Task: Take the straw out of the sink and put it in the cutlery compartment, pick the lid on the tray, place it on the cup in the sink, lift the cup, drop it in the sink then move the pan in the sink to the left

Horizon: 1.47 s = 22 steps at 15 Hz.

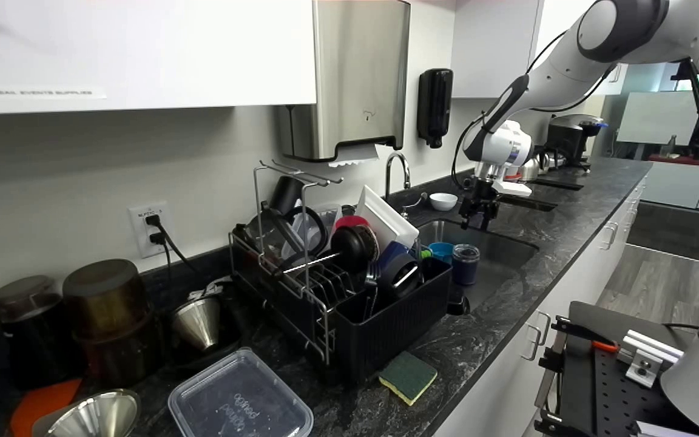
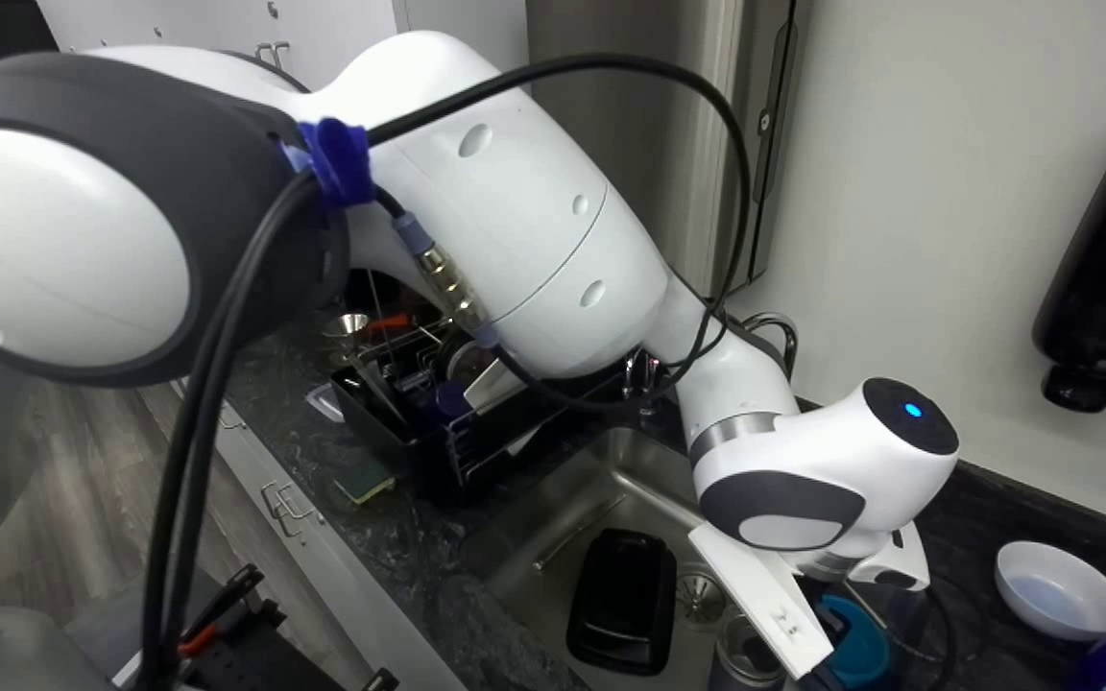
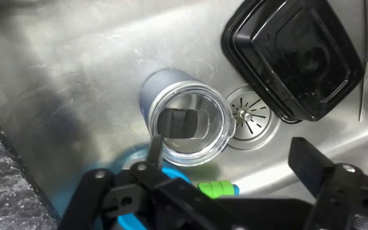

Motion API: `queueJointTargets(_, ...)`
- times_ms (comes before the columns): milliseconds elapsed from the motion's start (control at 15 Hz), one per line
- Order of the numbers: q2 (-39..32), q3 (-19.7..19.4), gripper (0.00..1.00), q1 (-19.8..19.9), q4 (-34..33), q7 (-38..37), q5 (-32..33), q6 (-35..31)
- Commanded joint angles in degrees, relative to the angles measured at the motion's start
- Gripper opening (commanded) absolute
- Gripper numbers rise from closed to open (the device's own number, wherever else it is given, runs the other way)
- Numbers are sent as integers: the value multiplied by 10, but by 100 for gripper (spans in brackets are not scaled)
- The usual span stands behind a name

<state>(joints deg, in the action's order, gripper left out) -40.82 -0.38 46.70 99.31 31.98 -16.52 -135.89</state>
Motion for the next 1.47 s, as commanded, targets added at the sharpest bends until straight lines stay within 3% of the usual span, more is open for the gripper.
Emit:
queueJointTargets(0,-2,-1,100,-1,-4,0,0,2)
queueJointTargets(467,13,-17,100,-24,31,2,56,-86)
queueJointTargets(533,13,-19,75,-29,35,0,66,-100)
queueJointTargets(667,15,-22,66,-37,41,-6,83,-123)
queueJointTargets(1267,23,-21,2,-62,54,-13,117,-147)
queueJointTargets(1400,22,-27,0,-70,52,-19,126,-135)
